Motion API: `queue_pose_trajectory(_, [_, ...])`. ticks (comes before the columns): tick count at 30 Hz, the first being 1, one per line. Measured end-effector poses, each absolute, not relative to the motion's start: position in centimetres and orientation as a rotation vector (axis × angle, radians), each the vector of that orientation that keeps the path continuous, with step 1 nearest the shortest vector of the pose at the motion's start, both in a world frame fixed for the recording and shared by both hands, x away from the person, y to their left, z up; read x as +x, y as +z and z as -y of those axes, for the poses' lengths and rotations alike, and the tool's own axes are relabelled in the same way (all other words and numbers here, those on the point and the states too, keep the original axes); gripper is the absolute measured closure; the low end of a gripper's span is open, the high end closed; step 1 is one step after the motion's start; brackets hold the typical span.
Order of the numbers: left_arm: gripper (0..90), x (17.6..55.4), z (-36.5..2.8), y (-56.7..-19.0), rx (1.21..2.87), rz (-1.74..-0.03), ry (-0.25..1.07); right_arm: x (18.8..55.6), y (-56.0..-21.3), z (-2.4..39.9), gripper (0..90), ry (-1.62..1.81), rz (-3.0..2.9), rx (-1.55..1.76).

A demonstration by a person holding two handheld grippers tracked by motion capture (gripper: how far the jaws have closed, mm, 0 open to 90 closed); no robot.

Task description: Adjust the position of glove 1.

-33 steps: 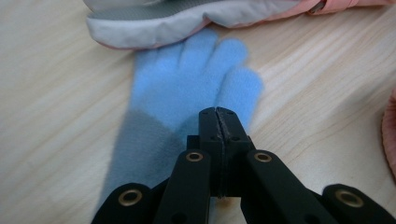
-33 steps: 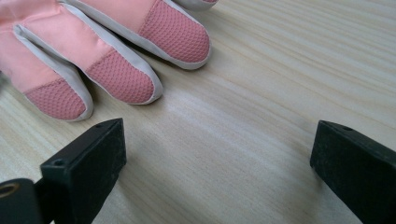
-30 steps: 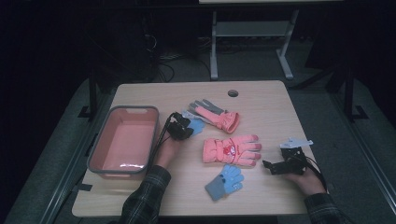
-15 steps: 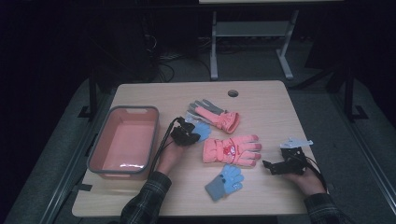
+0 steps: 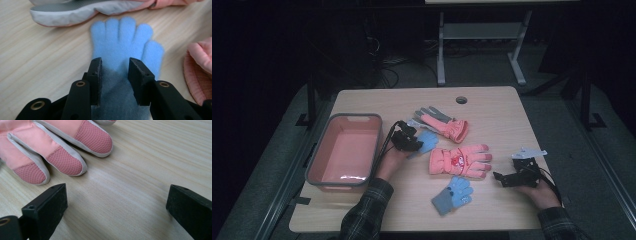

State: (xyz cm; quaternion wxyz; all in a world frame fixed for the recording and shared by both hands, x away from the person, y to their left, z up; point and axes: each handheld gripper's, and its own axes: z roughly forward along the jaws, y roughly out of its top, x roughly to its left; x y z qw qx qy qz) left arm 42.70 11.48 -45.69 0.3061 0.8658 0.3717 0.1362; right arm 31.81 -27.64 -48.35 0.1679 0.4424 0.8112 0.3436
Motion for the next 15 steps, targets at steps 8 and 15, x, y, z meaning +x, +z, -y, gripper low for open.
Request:
queue_pose_trajectory(8, [84.1,41.7,-11.6,-45.6,2.297,-0.998,0.340,31.8,-48.3,27.6,2.9,0.977,-2.307,1.259])
queue_pose_trajectory(15, [87.1,41.4,-12.1,-44.5,2.238,-1.029,0.320,31.8,-48.4,27.6,2.9,0.977,-2.307,1.259])
